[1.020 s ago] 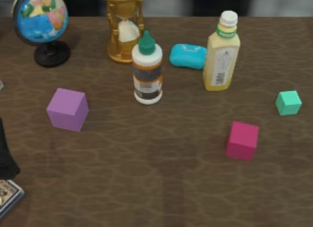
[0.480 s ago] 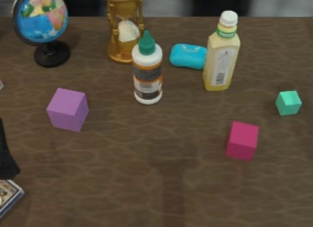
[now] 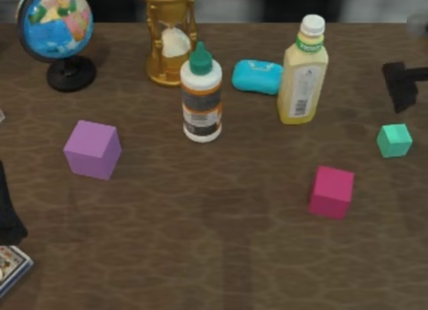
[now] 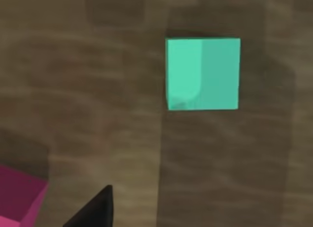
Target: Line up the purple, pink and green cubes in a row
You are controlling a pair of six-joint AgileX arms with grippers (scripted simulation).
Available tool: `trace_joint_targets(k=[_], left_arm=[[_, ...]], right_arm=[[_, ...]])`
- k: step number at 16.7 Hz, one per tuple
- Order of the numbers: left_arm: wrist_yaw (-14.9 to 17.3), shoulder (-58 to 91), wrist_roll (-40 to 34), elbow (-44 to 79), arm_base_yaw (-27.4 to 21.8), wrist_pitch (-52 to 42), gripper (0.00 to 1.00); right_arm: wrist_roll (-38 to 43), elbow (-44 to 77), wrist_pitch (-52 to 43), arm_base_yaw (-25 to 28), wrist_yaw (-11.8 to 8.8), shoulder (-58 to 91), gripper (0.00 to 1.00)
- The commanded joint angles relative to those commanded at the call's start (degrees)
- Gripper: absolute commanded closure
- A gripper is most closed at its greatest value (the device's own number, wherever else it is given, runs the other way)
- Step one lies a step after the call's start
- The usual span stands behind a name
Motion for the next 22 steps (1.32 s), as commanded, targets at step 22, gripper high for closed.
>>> trace_joint_targets(k=[22], left_arm=[[0.0, 0.0, 0.0, 0.0, 0.0, 0.0, 0.0]], right_arm=[[0.1, 6.9, 7.3, 0.9, -0.3, 24.0, 0.0]])
